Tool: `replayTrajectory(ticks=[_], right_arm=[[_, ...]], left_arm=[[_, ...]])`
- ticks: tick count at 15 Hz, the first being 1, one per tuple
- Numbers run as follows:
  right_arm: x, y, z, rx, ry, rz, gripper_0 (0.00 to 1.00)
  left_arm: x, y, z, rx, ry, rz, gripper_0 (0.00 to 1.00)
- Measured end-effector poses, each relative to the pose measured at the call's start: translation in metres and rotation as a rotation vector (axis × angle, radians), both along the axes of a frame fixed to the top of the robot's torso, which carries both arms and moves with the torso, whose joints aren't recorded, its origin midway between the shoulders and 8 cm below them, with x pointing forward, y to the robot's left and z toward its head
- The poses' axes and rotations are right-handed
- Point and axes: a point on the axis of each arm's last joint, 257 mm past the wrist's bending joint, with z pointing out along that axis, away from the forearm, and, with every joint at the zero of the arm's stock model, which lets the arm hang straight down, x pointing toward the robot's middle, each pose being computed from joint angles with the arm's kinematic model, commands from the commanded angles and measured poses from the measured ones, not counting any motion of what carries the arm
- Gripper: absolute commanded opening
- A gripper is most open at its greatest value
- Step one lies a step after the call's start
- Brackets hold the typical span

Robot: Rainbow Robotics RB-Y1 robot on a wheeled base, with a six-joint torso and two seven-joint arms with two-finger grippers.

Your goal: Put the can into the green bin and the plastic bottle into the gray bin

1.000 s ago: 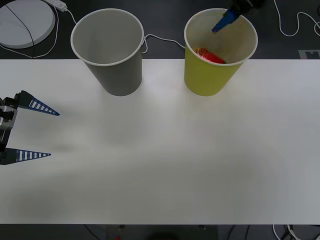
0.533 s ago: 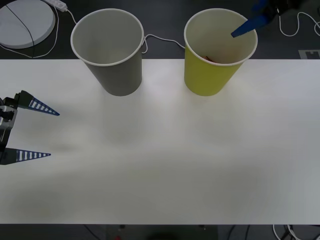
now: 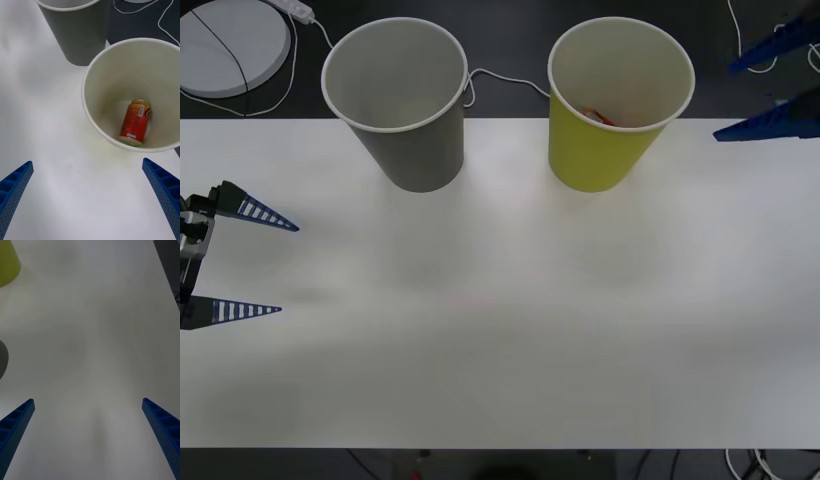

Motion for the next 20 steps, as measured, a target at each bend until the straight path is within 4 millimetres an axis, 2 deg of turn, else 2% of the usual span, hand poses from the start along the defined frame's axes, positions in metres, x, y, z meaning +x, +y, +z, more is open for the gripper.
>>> replayTrajectory(ticks=[6, 12, 20], right_arm=[[-0.041, -0.029, -0.041, -0.015, -0.057, 0.124, 1.00], [-0.073, -0.043, -0.086, -0.026, -0.089, 0.256, 1.00], [-0.095, -0.047, -0.132, 0.017, -0.108, 0.301, 1.00]], left_arm=[[0.000, 0.000, 0.000, 0.000, 0.000, 0.000, 1.00], [0.000, 0.000, 0.000, 0.000, 0.000, 0.000, 1.00], [0.000, 0.000, 0.000, 0.000, 0.000, 0.000, 1.00]])
